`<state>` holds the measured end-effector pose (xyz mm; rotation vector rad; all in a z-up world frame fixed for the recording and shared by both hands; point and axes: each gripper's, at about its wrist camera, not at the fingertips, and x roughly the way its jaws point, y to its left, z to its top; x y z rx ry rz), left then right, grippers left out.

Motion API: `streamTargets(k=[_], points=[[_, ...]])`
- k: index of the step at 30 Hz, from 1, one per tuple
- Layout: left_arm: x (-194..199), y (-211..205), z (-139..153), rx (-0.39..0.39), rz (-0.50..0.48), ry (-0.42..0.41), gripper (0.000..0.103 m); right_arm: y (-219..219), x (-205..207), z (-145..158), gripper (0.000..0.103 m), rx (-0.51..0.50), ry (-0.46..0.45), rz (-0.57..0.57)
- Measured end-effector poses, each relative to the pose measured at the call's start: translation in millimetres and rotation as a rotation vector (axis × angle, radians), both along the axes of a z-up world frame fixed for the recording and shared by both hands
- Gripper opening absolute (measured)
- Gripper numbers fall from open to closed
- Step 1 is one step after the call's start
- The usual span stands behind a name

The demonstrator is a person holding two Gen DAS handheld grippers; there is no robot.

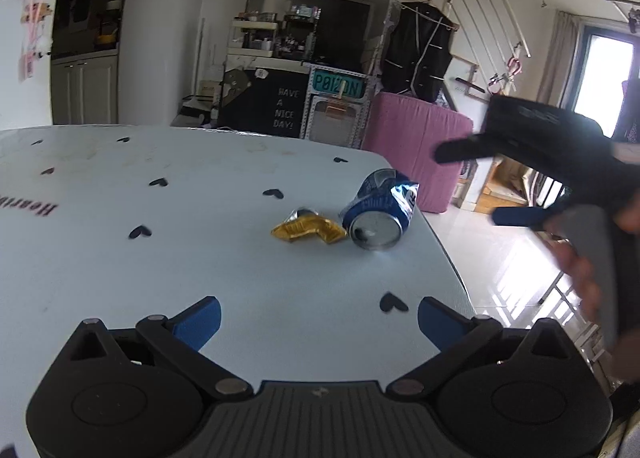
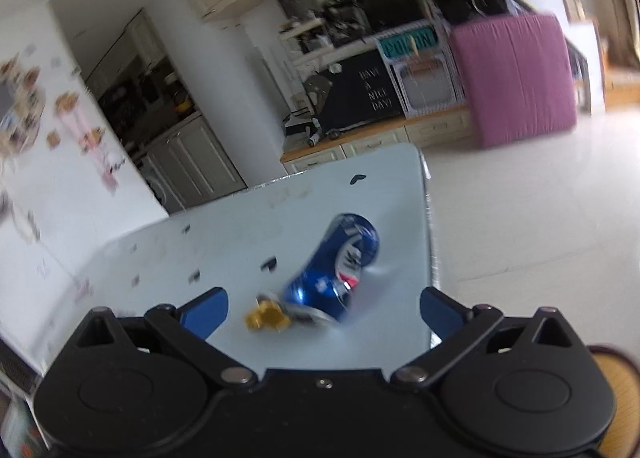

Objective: Collect trash
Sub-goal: 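Grasp the blue can with the right tool while the left tool grasps the gold wrapper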

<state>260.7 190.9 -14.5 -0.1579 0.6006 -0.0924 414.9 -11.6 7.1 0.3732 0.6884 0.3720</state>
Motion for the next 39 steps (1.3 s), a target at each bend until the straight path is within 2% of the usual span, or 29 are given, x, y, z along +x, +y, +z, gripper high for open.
streamTargets(k=[3,9,10,12,14,15,18,23,26,32,35,39], points=[[14.7,4.0,-2.5,-0.002,-0.037,-0.004,0.103,7.3,34.6,-13.6,0.102,0.085,0.093,-0.039],[42.7,15.0,-14.0,-0.033,-0.076,0.025,0.103,19.5,79.8,-48.8,0.095,0.128,0.23,-0.103],[45.8,17.8,-15.9,-0.054,-0.079,0.032,0.103,21.2,84.6,-52.8,0.091,0.123,0.239,-0.109],[50.0,23.7,-19.6,-0.103,-0.079,0.041,0.103,25.2,91.6,-58.2,0.074,0.091,0.242,-0.104],[53.0,27.3,-22.5,-0.135,-0.075,0.043,0.103,26.5,96.3,-59.1,0.052,0.096,0.22,-0.068],[54.0,28.5,-23.7,-0.144,-0.075,0.041,0.103,27.9,98.9,-57.6,0.047,0.1,0.208,-0.043],[55.5,33.4,-26.5,-0.186,-0.077,0.033,0.103,40.3,106.7,-49.0,0.047,0.001,0.144,0.028],[55.9,47.4,-31.2,-0.306,-0.05,0.047,0.099,69.1,110.9,-41.6,0.047,-0.079,0.098,0.269],[52.0,56.2,-29.4,-0.319,-0.005,0.04,0.094,90.3,98.3,-37.4,0.047,-0.126,0.072,0.406],[42.6,72.1,-26.7,-0.308,0.069,0.047,0.089,109.5,60.9,-32.3,0.047,-0.125,0.078,0.598],[44.6,76.7,-25.6,-0.296,0.098,0.053,0.087,106.8,43.9,-31.0,0.047,-0.126,0.074,0.626],[57.1,80.1,-26.3,-0.319,0.154,0.065,0.081,88.6,32.2,-31.6,0.047,-0.101,0.084,0.587]])
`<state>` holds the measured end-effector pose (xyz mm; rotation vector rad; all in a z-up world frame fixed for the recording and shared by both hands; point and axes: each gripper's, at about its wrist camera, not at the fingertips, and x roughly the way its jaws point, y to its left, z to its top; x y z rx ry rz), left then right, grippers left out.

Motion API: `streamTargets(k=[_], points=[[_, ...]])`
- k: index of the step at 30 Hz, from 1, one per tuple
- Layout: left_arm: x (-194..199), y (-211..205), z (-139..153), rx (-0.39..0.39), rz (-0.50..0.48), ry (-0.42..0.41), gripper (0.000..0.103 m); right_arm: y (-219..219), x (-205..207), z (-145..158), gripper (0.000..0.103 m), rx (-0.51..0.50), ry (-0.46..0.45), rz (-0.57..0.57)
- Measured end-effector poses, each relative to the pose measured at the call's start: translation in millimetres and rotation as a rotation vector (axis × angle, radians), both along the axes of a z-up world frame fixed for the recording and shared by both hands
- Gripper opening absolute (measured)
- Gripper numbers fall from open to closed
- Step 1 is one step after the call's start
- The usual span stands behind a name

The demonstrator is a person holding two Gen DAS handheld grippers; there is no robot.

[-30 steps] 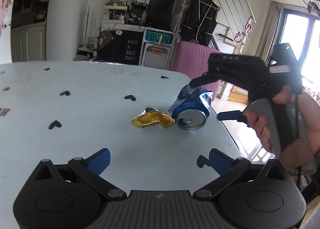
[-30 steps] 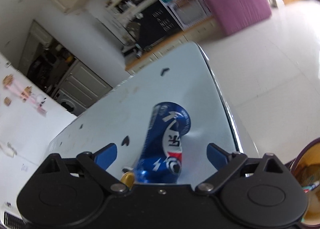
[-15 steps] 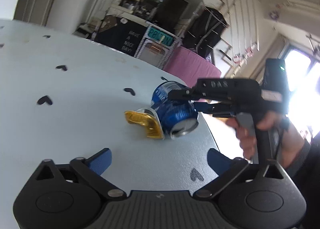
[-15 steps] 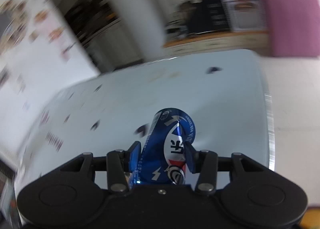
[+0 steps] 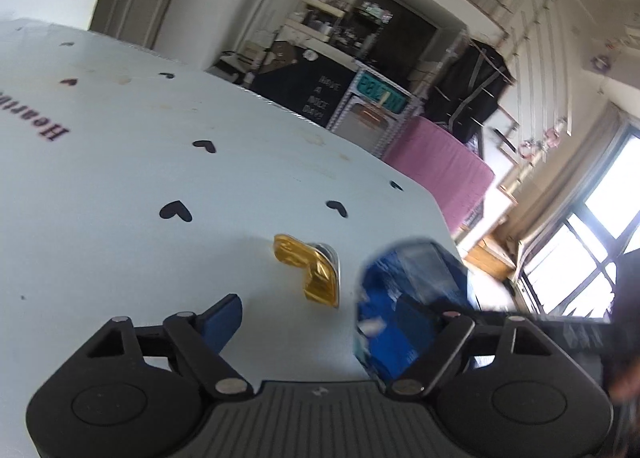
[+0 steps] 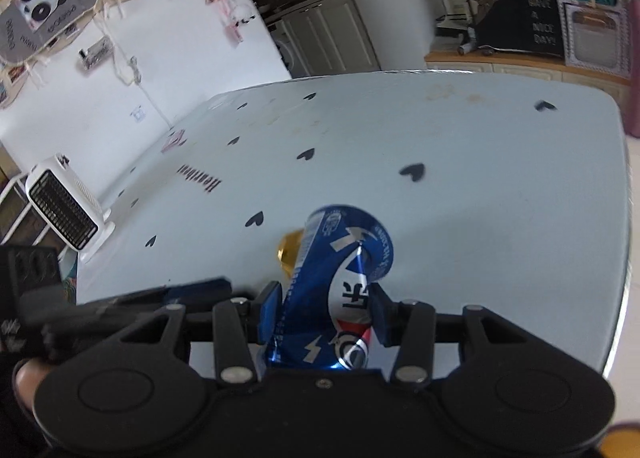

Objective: Collect trash
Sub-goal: 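Grasp the blue can with the right tool while the left tool grasps the gold wrapper, then carry the gold wrapper and blue can over the yellow wastebasket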

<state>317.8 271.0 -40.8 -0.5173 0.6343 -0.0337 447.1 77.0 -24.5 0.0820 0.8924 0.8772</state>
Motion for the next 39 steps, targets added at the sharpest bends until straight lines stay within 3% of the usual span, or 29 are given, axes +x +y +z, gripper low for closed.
streamTargets(k=[4,11,14,16,17,25,39], points=[[17.8,-4.8,-3.9,-0.051,0.055,0.034,0.077,-19.0,-12.3,-2.2,0.047,0.014,0.005,-0.048],[45.4,-21.7,-3.7,-0.01,0.133,0.053,0.07,-43.9,-28.6,-1.2,0.047,0.02,-0.003,-0.101],[53.8,-27.4,-2.0,0.026,0.174,0.074,0.058,-49.7,-31.5,-1.4,0.047,0.024,-0.002,-0.115],[57.0,-29.6,-0.9,0.064,0.184,0.094,0.04,-53.3,-32.5,-2.1,0.047,0.028,0.002,-0.128],[57.4,-30.9,-0.6,0.08,0.181,0.102,0.038,-54.9,-32.7,-2.2,0.047,0.029,0.005,-0.135],[28.9,-49.2,2.3,0.183,0.073,0.082,0.037,-64.9,-43.2,-2.1,0.047,0.029,0.008,-0.196],[-58.0,-85.2,30.2,0.272,-0.018,0.015,0.036,-82.6,-87.8,8.9,0.047,0.013,-0.022,-0.285]])
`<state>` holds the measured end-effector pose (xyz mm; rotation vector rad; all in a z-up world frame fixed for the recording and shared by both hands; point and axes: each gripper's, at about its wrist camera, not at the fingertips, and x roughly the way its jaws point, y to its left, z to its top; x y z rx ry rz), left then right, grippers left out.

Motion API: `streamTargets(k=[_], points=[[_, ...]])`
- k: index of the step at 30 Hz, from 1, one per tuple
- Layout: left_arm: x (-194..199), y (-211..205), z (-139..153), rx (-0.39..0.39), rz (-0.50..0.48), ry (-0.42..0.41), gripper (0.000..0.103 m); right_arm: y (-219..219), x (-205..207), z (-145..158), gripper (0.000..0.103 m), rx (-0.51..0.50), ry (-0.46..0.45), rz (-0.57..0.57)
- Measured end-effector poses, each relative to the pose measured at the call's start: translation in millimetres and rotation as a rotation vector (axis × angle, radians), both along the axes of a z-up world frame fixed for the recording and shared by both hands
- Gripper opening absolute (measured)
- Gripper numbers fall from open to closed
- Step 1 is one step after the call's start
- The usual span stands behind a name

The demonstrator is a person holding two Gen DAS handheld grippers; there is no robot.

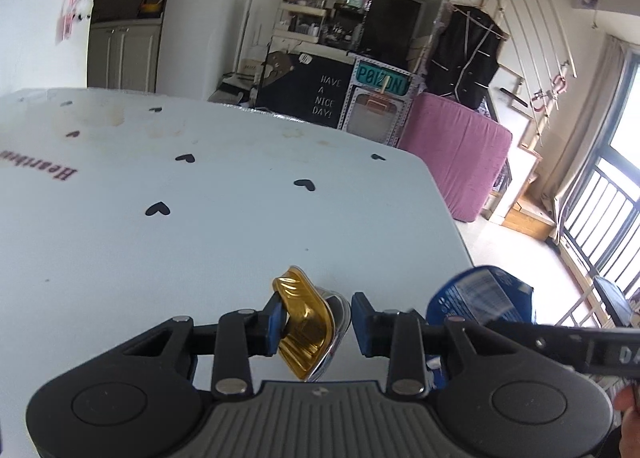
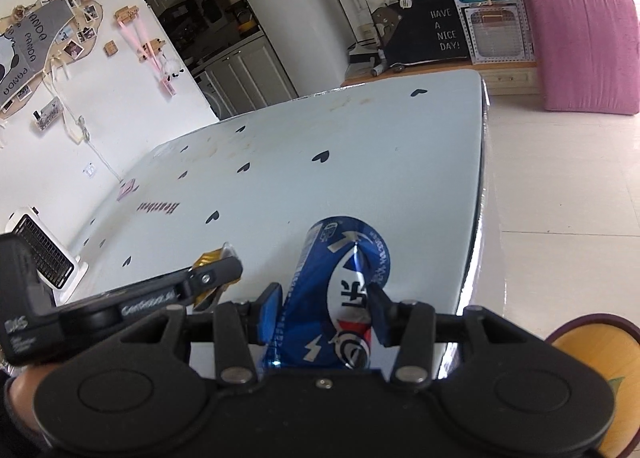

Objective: Collect trash
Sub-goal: 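Carry the gold wrapper and blue can over the yellow wastebasket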

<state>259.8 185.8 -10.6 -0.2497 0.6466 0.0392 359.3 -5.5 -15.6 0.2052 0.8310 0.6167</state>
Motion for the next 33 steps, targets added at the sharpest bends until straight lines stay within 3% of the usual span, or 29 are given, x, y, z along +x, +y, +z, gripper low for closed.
streamTargets(k=[8,16,26,33], points=[[-40.6,-16.7,20.2,0.04,0.0,-0.04,0.036,-16.5,-30.9,11.7,0.047,0.001,-0.035,-0.035],[-62.8,-23.0,34.9,0.016,0.023,-0.045,0.036,-30.4,-60.5,29.0,0.047,-0.019,-0.119,-0.027],[-77.2,-37.8,44.3,0.019,-0.005,-0.066,0.036,-47.7,-86.7,45.3,0.047,-0.026,-0.189,-0.041],[-70.7,-68.4,43.3,0.018,-0.061,-0.066,0.036,-83.1,-96.6,46.7,0.047,-0.039,-0.202,-0.096]])
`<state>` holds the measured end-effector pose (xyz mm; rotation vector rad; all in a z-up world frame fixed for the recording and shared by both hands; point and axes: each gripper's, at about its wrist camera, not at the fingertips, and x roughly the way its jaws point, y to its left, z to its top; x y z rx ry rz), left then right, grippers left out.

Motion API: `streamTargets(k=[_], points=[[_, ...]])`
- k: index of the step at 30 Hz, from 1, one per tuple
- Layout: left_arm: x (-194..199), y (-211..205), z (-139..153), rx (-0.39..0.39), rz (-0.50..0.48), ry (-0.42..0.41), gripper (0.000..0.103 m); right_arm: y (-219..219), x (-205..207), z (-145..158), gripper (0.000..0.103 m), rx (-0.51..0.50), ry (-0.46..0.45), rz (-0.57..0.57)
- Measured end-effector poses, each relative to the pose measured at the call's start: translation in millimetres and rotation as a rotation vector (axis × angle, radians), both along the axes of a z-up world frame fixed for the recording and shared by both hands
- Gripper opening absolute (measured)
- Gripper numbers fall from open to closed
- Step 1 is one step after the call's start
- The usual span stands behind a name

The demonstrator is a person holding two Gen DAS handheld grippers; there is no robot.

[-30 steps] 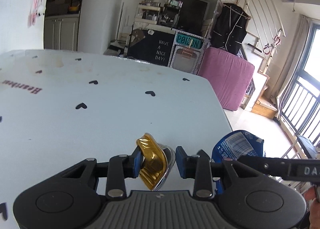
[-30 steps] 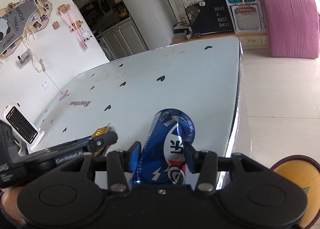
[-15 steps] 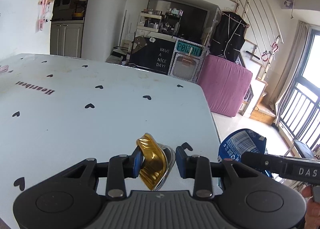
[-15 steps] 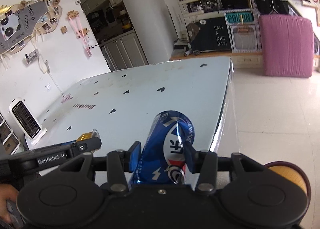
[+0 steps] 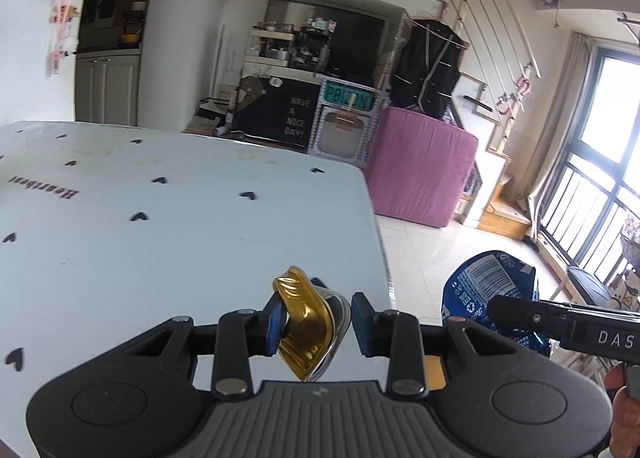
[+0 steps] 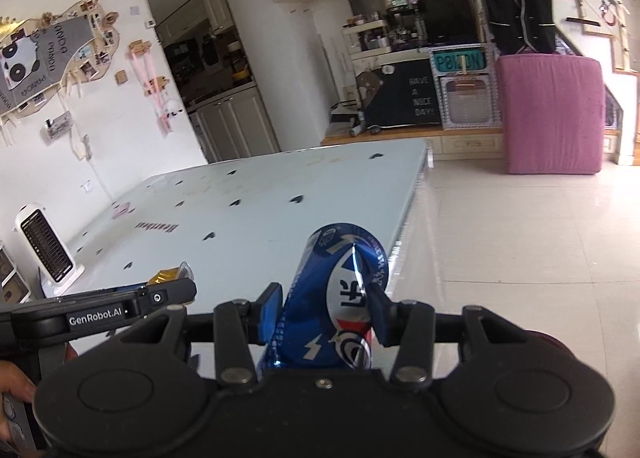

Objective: Collect trash
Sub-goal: 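Carry the gold wrapper and blue can over the yellow wastebasket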

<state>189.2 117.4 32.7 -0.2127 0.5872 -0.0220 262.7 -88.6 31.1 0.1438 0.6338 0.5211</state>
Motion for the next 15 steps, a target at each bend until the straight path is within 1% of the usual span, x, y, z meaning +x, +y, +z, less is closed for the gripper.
streamTargets(k=[7,15], points=[[14.2,-40.7,-8.3,0.012,-0.074,0.017,0.036,-44.9,-2.1,-4.5,0.047,-0.01,0.003,-0.073],[33.8,-89.8,-21.5,0.026,-0.157,0.045,0.036,-95.2,-0.9,-17.6,0.047,-0.016,0.023,-0.161]])
